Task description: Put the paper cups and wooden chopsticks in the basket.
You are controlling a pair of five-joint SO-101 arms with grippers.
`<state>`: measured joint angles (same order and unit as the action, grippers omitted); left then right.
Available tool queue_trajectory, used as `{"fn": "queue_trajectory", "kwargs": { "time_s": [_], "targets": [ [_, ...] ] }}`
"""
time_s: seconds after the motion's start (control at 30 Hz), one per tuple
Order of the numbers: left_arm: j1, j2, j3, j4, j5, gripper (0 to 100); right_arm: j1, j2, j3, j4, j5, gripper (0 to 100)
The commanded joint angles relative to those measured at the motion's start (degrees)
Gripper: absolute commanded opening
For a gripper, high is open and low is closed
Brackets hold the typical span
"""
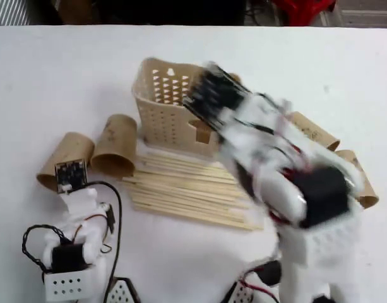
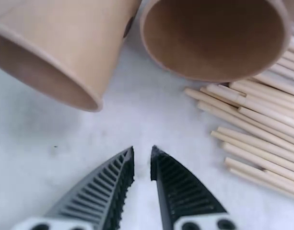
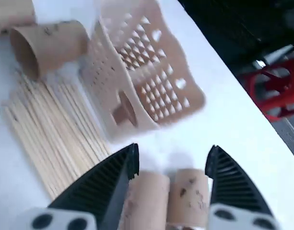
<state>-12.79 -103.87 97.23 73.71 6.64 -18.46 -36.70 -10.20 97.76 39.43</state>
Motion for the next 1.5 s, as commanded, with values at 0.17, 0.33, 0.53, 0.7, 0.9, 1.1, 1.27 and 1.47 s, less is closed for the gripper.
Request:
{"fn": "queue_trajectory", "kwargs": {
  "time_s": [0.17, 0.33, 0.53, 0.7, 0.9, 1.1, 1.27, 1.47],
  "targets": [
    [-0.48, -0.57, -0.09, 0.18, 0.53, 8, 32.22, -15.43, 27.69, -3.47, 26.64, 23.6],
    [-0.48, -0.57, -0.09, 0.18, 0.53, 8, 48.13, -20.26, 48.88, -19.03, 47.47, 24.0],
    [-0.48, -0.57, -0.09, 0.18, 0.53, 8, 57.63, -22.64, 66.55, -36.88, 61.1, 24.1],
    [-0.48, -0.57, -0.09, 0.18, 0.53, 8, 61.93, -22.29, 70.24, -41.45, 69.98, 24.1],
    [-0.48, -0.57, -0.09, 0.18, 0.53, 8, 62.02, -22.29, 78.24, -53.14, 71.65, 24.1],
    [-0.48, -0.57, -0.09, 0.18, 0.53, 8, 61.32, -22.29, 91.08, -73.98, 71.65, 24.1],
    [-0.48, -0.57, -0.09, 0.18, 0.53, 8, 59.12, -22.29, 96.26, -82.86, 66.9, 22.8],
    [-0.48, -0.57, -0.09, 0.18, 0.53, 8, 57.8, -22.29, 96.53, -83.12, 59.6, 1.0]
  ]
}}
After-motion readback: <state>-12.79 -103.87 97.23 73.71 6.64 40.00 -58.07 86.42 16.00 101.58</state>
